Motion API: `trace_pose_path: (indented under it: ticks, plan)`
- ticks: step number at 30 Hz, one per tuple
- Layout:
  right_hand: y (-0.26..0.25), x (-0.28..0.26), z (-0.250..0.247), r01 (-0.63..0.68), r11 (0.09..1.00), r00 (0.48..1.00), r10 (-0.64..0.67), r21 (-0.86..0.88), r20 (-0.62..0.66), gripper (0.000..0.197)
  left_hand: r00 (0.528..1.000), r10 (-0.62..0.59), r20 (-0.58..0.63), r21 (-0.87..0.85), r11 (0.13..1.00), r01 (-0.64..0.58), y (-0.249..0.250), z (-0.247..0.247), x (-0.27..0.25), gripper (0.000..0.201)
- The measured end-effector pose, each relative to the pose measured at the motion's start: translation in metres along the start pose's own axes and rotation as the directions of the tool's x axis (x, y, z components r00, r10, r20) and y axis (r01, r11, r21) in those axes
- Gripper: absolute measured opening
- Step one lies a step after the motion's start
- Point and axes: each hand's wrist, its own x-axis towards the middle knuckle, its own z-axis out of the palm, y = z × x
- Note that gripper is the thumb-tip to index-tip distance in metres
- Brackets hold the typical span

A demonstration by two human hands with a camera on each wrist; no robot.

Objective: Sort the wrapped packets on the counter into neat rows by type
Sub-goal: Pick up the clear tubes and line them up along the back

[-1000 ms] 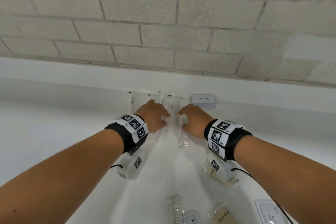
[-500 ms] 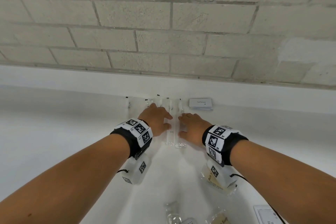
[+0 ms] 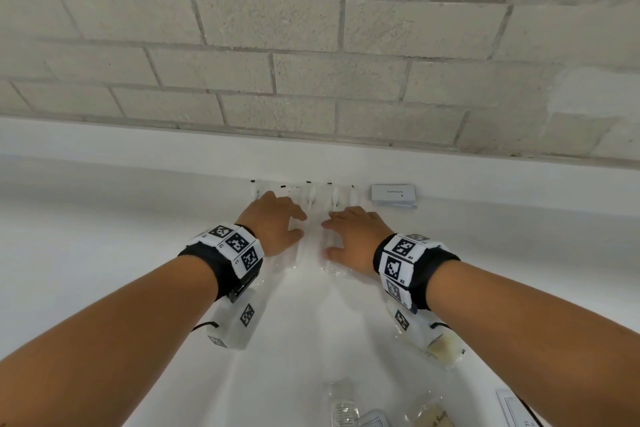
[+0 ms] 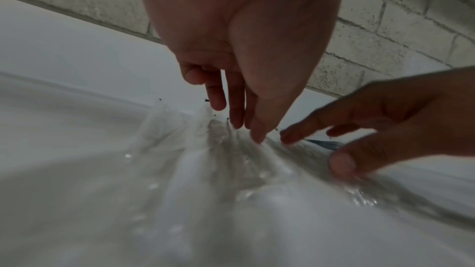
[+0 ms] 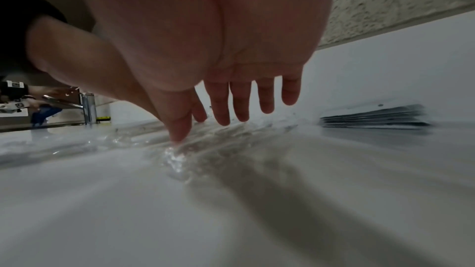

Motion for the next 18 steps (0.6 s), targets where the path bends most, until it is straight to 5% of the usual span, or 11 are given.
trace_pose_path:
  ticks: [18]
  plan:
    - [0.002,0.005,0.008,-0.060,0.998,0.996,0.060,0.009,0.067,0.066,0.996,0.090,0.001,0.091,0.992,-0.090,0.002,0.007,0.013,0.046]
